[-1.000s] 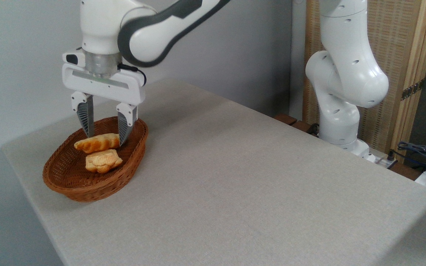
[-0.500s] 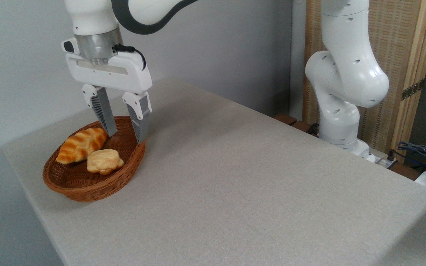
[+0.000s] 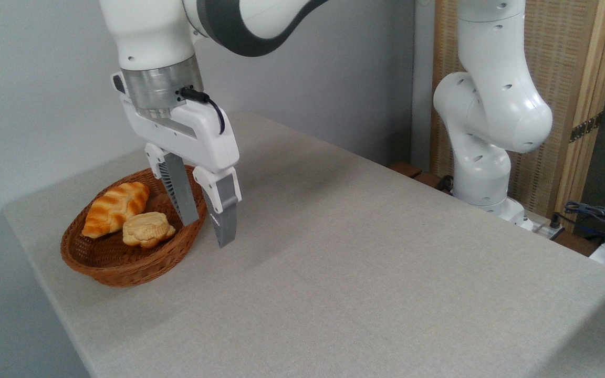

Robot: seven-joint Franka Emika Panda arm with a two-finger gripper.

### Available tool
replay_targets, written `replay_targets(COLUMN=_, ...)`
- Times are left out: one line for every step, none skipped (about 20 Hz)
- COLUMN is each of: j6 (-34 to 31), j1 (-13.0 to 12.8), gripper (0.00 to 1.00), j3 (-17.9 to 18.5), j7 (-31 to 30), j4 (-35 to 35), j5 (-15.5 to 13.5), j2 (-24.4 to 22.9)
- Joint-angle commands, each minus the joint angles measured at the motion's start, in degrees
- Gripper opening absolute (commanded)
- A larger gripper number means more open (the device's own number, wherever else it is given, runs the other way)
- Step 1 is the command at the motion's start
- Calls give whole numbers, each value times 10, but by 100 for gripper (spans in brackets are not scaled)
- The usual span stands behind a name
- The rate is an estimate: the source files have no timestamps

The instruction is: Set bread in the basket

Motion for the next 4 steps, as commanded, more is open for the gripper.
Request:
replay_targets(j6=-13, j1=-6, gripper=100, j3=20, j7=79, j4=-5, j5=1, j2=-12)
replay_targets(j6=-13, j1=-6, gripper=100, j3=21, j7=99, j4=-5, j5=-2, j2=-12)
replay_targets(j6=-13, j1=-6, gripper=100, j3=22, j7=111, j4=-5, j5=-9, j2=-12)
replay_targets(j6=-13, j1=-5, gripper=100, j3=28, j7=111, j4=-5, j5=-25, j2=-12)
